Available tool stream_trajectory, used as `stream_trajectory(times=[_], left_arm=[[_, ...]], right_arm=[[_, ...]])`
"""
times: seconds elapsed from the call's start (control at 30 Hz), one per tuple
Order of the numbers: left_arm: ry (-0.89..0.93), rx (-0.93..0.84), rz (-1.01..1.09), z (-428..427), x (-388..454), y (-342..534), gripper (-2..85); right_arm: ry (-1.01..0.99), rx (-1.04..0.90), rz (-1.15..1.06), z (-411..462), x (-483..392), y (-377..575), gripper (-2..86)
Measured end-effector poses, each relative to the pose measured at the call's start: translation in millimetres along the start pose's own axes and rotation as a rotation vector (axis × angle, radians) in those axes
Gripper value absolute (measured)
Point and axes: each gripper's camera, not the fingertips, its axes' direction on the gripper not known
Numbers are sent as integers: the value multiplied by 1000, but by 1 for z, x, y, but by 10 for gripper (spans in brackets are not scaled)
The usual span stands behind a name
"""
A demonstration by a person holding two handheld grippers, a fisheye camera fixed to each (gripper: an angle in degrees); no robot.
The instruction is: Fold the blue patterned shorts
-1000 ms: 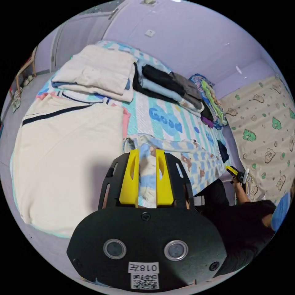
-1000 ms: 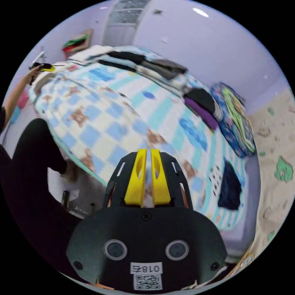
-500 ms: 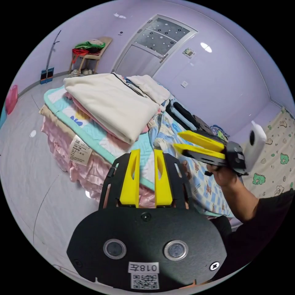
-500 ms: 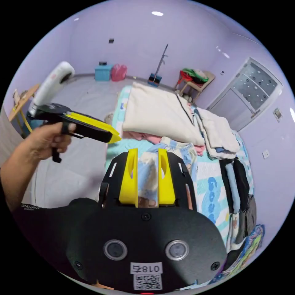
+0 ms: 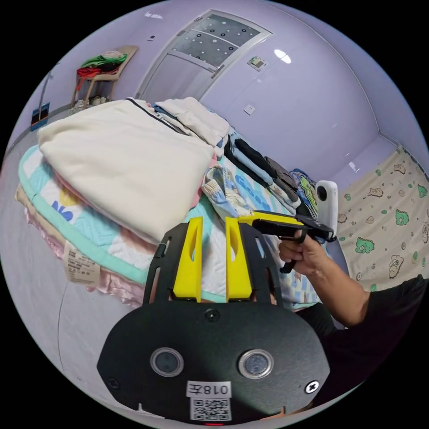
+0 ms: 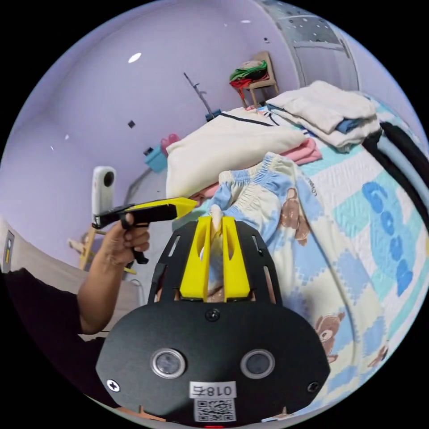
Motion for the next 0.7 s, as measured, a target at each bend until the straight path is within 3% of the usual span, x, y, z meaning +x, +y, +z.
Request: stream_trajectory(times=[0.27, 0.5, 0.7], left_arm=[[207, -42, -99, 24, -22, -13, 95], [54, -43, -128, 24, -21, -7, -4], [-13, 20, -92, -7, -6, 8, -10]], right_arm=[[-88, 17, 31, 14, 39, -14, 57], [75, 67, 9, 3, 42, -23, 19], [-111, 545, 133, -59, 51, -10, 13]])
